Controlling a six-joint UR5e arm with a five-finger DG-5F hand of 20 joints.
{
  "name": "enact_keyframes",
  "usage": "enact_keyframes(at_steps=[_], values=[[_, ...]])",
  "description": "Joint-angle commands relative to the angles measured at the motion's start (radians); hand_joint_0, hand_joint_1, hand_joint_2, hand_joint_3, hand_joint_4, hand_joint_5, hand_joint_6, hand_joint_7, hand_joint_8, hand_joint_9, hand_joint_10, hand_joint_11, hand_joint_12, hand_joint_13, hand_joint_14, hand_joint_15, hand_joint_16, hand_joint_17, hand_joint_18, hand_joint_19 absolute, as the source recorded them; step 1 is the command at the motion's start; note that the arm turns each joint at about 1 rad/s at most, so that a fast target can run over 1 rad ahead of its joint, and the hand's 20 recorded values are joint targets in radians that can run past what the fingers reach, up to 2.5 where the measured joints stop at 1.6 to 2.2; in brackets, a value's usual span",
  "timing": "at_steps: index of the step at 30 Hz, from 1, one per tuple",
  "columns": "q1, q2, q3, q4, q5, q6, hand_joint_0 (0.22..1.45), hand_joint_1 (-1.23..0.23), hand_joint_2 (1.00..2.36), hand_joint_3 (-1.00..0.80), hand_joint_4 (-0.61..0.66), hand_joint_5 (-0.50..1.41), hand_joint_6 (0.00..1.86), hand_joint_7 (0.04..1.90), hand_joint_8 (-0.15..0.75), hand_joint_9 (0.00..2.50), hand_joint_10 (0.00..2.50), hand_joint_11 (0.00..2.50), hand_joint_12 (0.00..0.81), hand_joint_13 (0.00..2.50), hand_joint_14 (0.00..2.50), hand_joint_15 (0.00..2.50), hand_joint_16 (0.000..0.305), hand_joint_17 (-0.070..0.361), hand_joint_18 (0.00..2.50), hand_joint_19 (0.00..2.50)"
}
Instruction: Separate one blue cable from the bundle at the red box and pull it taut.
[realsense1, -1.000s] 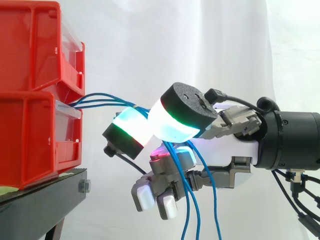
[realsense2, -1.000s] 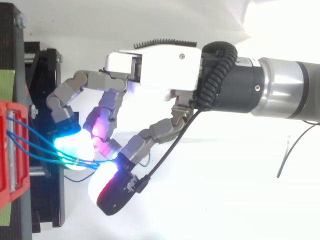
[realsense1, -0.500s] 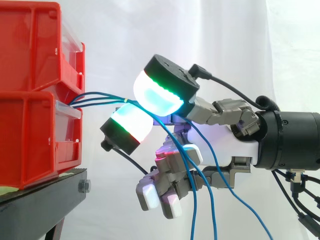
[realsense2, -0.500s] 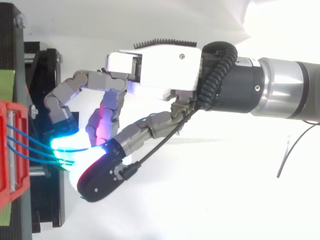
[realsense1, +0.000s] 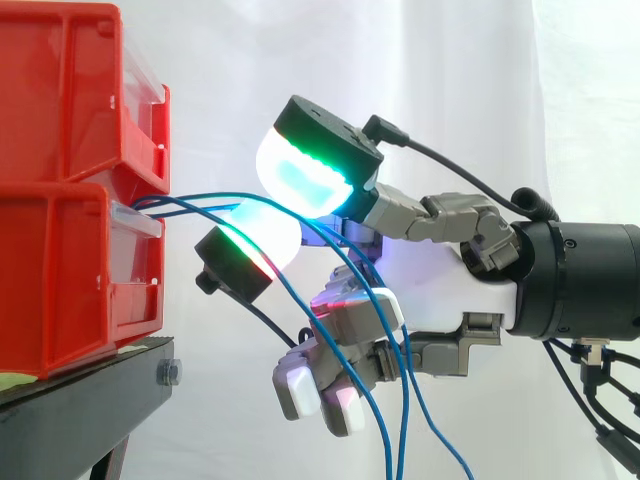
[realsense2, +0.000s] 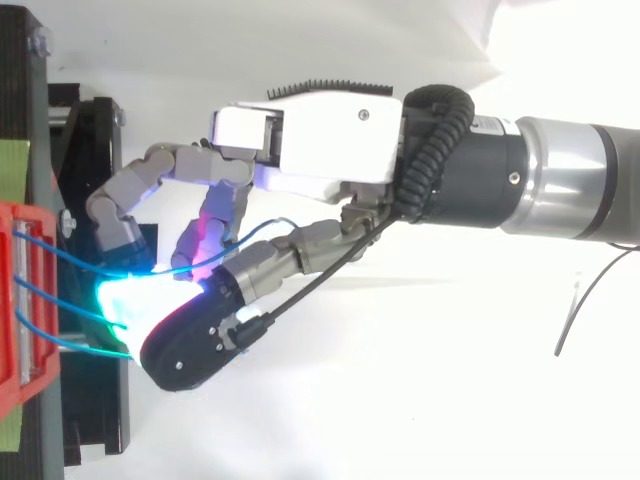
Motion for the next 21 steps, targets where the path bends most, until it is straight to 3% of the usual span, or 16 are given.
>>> enact_keyframes(at_steps=[1, 7, 14, 19, 21], values=[[0.001, -0.001, 0.000, 0.000, 0.000, 0.000, 0.59, -0.72, 1.00, -0.50, 0.00, -0.09, 0.82, 1.18, 0.342, 1.37, 0.03, 1.15, 0.404, 1.09, 0.02, 0.66, 0.049, 0.110, 1.06, 0.79], [0.001, -0.001, 0.000, 0.002, 0.000, 0.000, 0.66, -0.87, 1.00, -0.50, 0.06, -0.14, 0.86, 1.15, 0.345, 1.25, 0.03, 1.19, 0.400, 1.04, 0.02, 0.65, 0.049, 0.110, 1.01, 0.75], [0.001, -0.001, 0.000, 0.002, 0.000, 0.000, 0.65, -1.02, 1.00, -0.50, 0.08, -0.16, 0.88, 1.13, 0.331, 1.15, 0.03, 1.21, 0.389, 0.97, 0.02, 0.63, 0.049, 0.109, 0.97, 0.68], [0.001, -0.001, -0.005, 0.002, 0.000, 0.000, 0.65, -0.99, 1.00, -0.50, 0.08, -0.16, 0.89, 1.10, 0.336, 1.14, 0.03, 1.20, 0.386, 0.96, 0.02, 0.63, 0.048, 0.109, 0.96, 0.69], [0.001, -0.001, -0.011, 0.005, 0.000, 0.000, 0.67, -0.89, 1.00, -0.50, 0.07, -0.16, 0.89, 1.13, 0.344, 1.17, 0.02, 1.20, 0.388, 0.97, 0.02, 0.63, 0.048, 0.108, 0.96, 0.70]])
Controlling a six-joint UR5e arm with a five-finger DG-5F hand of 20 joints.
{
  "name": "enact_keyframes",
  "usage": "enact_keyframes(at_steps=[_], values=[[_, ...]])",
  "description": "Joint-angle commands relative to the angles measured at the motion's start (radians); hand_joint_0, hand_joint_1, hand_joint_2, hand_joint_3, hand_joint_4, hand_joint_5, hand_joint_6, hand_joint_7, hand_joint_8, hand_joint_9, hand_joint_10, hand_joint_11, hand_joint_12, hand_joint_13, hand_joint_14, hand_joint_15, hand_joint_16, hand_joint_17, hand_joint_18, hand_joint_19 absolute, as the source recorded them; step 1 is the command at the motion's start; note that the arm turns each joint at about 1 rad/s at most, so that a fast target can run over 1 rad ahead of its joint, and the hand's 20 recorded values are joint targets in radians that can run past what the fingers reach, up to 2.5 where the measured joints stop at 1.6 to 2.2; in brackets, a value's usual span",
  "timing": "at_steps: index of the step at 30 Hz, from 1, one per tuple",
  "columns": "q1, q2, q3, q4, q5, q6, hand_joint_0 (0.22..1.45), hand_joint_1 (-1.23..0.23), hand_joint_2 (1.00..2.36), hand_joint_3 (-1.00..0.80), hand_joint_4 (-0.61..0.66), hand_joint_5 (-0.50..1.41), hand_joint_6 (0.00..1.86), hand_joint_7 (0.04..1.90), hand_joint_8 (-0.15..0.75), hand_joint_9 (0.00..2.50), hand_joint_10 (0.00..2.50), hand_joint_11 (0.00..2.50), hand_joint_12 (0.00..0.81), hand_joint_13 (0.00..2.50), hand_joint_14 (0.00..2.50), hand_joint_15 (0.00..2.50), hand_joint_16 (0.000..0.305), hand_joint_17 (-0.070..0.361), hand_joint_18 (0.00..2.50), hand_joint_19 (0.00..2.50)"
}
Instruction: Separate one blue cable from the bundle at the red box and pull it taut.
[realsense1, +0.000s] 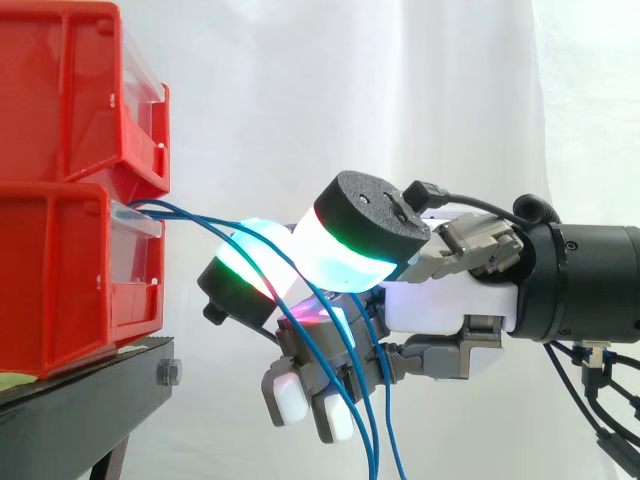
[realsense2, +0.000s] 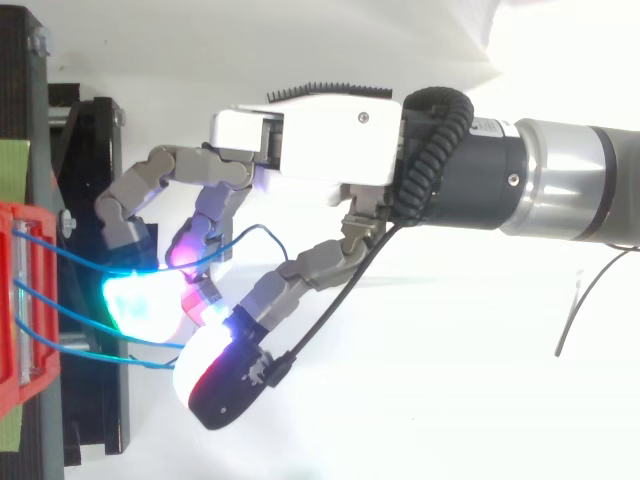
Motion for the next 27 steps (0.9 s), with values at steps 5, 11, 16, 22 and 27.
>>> enact_keyframes(at_steps=[5, 11, 16, 22, 27], values=[[0.000, 0.000, -0.008, 0.009, 0.000, 0.000, 0.58, -0.64, 1.00, -0.50, 0.05, -0.15, 0.86, 1.04, 0.330, 1.11, 0.03, 1.12, 0.381, 0.84, 0.02, 0.57, 0.049, 0.110, 0.86, 0.69], [0.000, 0.000, -0.008, 0.010, 0.000, 0.000, 0.58, -0.62, 1.00, -0.50, 0.04, -0.14, 0.81, 1.07, 0.300, 0.97, 0.02, 0.97, 0.363, 0.70, 0.02, 0.49, 0.047, 0.106, 0.72, 0.66], [0.000, 0.001, -0.009, 0.010, 0.000, 0.000, 0.66, -0.75, 1.00, -0.50, 0.05, -0.14, 0.82, 1.11, 0.308, 0.94, 0.02, 0.99, 0.357, 0.70, 0.02, 0.50, 0.046, 0.103, 0.73, 0.68], [0.000, 0.001, -0.008, 0.010, 0.000, 0.000, 0.75, -0.91, 1.00, -0.50, 0.00, -0.18, 0.87, 1.09, 0.312, 0.89, 0.02, 1.01, 0.365, 0.70, 0.02, 0.50, 0.047, 0.106, 0.75, 0.63], [-0.006, 0.000, -0.009, 0.007, -0.005, 0.003, 0.77, -0.93, 1.00, -0.50, -0.02, -0.20, 0.86, 1.05, 0.273, 0.77, 0.03, 0.94, 0.345, 0.63, 0.02, 0.46, 0.047, 0.106, 0.71, 0.55]])
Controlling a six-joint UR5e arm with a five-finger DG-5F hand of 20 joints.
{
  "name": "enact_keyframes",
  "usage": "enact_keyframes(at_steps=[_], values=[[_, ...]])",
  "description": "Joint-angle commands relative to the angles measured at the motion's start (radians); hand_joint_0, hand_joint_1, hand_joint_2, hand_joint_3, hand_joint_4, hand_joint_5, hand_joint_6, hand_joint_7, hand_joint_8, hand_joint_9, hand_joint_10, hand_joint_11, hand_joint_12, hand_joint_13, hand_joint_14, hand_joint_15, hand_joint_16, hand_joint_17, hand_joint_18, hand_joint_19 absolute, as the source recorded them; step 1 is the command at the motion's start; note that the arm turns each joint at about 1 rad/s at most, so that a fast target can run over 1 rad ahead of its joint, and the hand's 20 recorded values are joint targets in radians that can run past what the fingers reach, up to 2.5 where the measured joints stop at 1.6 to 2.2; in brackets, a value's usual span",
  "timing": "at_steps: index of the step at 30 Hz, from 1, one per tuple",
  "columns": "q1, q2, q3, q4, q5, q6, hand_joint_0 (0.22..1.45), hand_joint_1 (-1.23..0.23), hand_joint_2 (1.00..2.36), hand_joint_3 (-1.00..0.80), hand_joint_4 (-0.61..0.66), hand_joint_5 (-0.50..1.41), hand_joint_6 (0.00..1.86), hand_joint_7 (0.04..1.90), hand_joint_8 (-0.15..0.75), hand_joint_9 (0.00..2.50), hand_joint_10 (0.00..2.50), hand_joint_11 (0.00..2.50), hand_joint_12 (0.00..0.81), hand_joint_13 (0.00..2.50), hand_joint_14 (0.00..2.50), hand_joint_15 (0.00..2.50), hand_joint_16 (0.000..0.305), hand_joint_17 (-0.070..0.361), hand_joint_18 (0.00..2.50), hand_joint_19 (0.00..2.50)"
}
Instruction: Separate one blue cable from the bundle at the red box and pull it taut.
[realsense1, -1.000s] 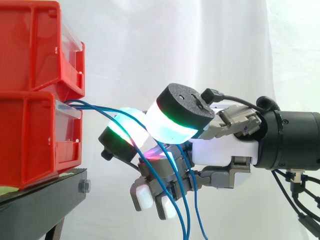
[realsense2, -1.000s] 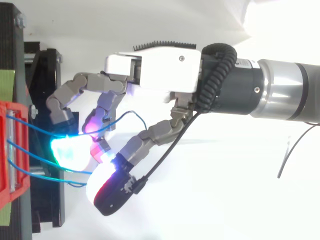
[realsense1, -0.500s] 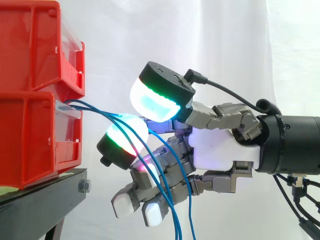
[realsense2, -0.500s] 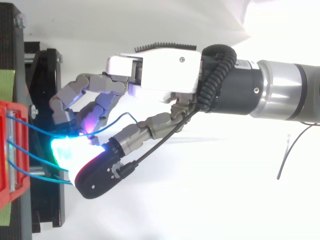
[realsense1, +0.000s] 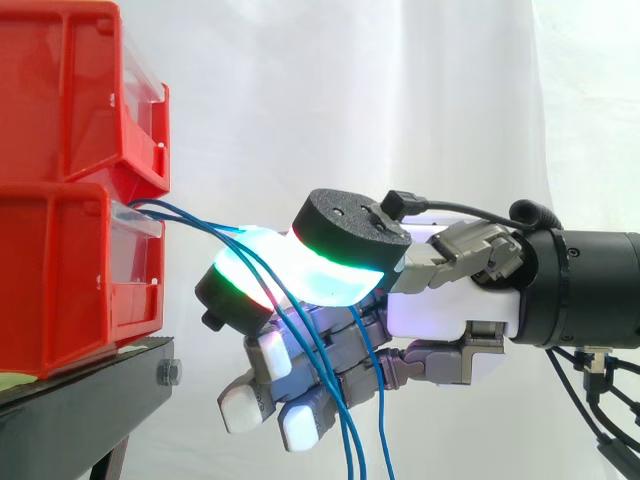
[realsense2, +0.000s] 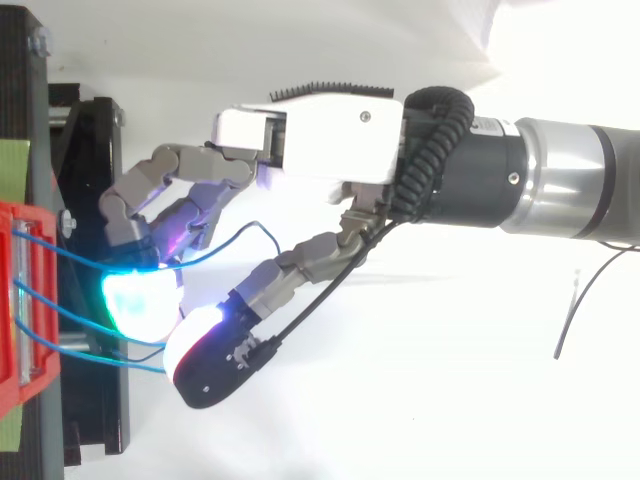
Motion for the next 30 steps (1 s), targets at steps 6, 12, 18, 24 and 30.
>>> enact_keyframes(at_steps=[6, 12, 18, 24, 30], values=[[-0.006, 0.001, -0.001, -0.005, -0.004, 0.003, 0.61, -1.06, 1.00, -0.50, 0.01, -0.24, 0.81, 1.01, 0.257, 0.55, 0.02, 0.88, 0.337, 0.43, 0.01, 0.41, 0.046, 0.103, 0.53, 0.48], [-0.006, 0.004, -0.001, -0.009, -0.005, 0.007, 0.52, -0.93, 1.00, -0.50, 0.10, -0.24, 0.81, 0.94, 0.310, 0.65, 0.02, 0.90, 0.361, 0.52, 0.02, 0.44, 0.047, 0.106, 0.64, 0.57], [-0.009, 0.020, 0.001, -0.042, -0.005, 0.005, 0.57, -0.68, 1.00, -0.50, 0.12, -0.20, 0.79, 0.95, 0.349, 0.88, 0.02, 0.96, 0.377, 0.68, 0.02, 0.49, 0.048, 0.107, 0.79, 0.64], [-0.006, 0.050, -0.001, -0.142, -0.004, 0.000, 0.59, -0.60, 1.00, -0.50, 0.13, -0.18, 0.77, 0.96, 0.361, 0.96, 0.02, 0.98, 0.385, 0.75, 0.02, 0.50, 0.048, 0.109, 0.84, 0.67], [-0.003, 0.063, -0.001, -0.202, -0.002, -0.021, 0.59, -0.59, 1.00, -0.50, 0.14, -0.18, 0.75, 0.98, 0.367, 0.95, 0.02, 1.04, 0.390, 0.77, 0.02, 0.56, 0.050, 0.112, 0.85, 0.69]])
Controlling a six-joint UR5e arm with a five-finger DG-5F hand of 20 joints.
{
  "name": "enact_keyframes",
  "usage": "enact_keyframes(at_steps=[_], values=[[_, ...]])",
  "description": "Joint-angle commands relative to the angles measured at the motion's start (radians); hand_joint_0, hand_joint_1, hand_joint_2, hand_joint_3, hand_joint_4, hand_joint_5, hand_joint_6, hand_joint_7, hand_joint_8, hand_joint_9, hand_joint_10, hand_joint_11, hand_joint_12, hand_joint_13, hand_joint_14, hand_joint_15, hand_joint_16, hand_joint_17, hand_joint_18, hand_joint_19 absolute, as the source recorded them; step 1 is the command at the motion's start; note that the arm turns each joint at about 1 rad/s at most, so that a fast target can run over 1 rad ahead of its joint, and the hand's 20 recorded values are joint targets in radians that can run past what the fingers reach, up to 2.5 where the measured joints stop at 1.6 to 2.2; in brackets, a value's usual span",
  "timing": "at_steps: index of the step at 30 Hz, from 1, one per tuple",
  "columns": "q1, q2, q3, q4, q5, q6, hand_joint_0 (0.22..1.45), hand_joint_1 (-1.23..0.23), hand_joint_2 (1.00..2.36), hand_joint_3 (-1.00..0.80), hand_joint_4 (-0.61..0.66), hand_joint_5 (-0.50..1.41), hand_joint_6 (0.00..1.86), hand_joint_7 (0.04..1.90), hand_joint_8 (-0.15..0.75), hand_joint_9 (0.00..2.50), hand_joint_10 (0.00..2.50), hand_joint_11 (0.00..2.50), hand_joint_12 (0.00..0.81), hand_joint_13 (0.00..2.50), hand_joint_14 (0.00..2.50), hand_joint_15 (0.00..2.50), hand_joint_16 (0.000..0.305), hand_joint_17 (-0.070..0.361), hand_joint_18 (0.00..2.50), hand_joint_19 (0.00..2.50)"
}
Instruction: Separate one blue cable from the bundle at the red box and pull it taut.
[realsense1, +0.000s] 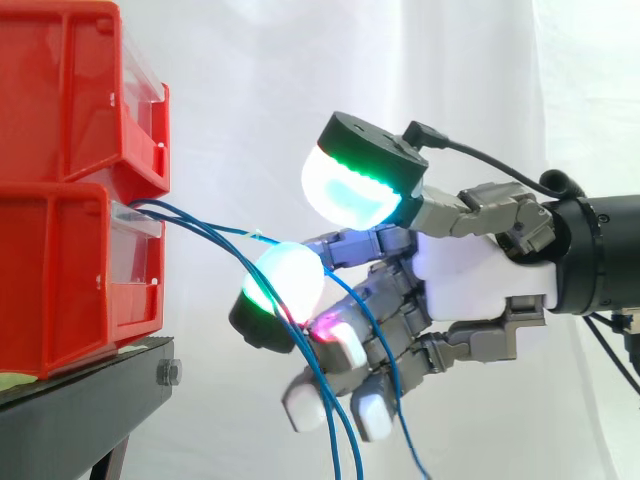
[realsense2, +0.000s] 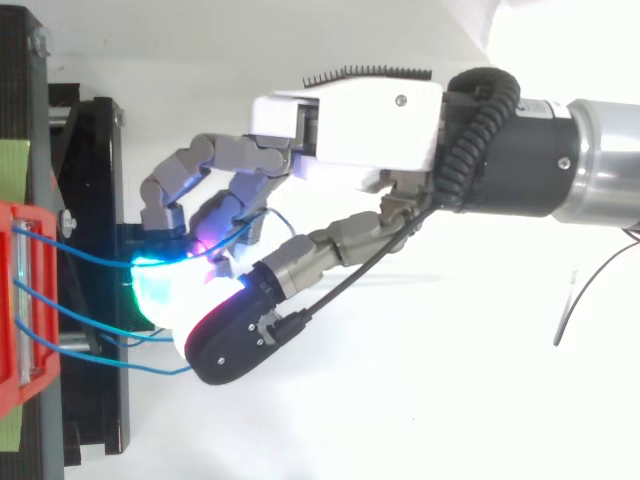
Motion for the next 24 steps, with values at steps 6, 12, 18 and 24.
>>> enact_keyframes(at_steps=[6, 12, 18, 24], values=[[0.003, 0.008, 0.000, -0.044, 0.008, -0.070, 0.59, -0.61, 1.00, -0.50, 0.17, -0.19, 0.73, 0.98, 0.373, 0.87, 0.02, 1.02, 0.395, 0.79, 0.02, 0.70, 0.046, 0.104, 0.87, 0.78], [0.006, 0.036, -0.041, -0.053, 0.021, -0.095, 0.59, -0.62, 1.00, -0.50, 0.18, -0.20, 0.73, 0.98, 0.370, 0.86, 0.02, 1.05, 0.404, 0.86, 0.02, 0.87, 0.046, 0.103, 0.90, 0.83], [0.018, 0.094, -0.141, 0.013, 0.114, -0.090, 0.59, -0.62, 1.00, -0.50, 0.18, -0.20, 0.72, 0.97, 0.366, 0.89, 0.01, 1.12, 0.408, 0.93, 0.02, 1.02, 0.046, 0.104, 0.93, 0.89], [0.023, 0.097, -0.150, 0.039, 0.129, -0.075, 0.59, -0.62, 1.00, -0.50, 0.18, -0.20, 0.72, 0.97, 0.363, 0.93, 0.01, 1.23, 0.409, 1.02, 0.02, 1.19, 0.047, 0.105, 0.98, 0.97]])
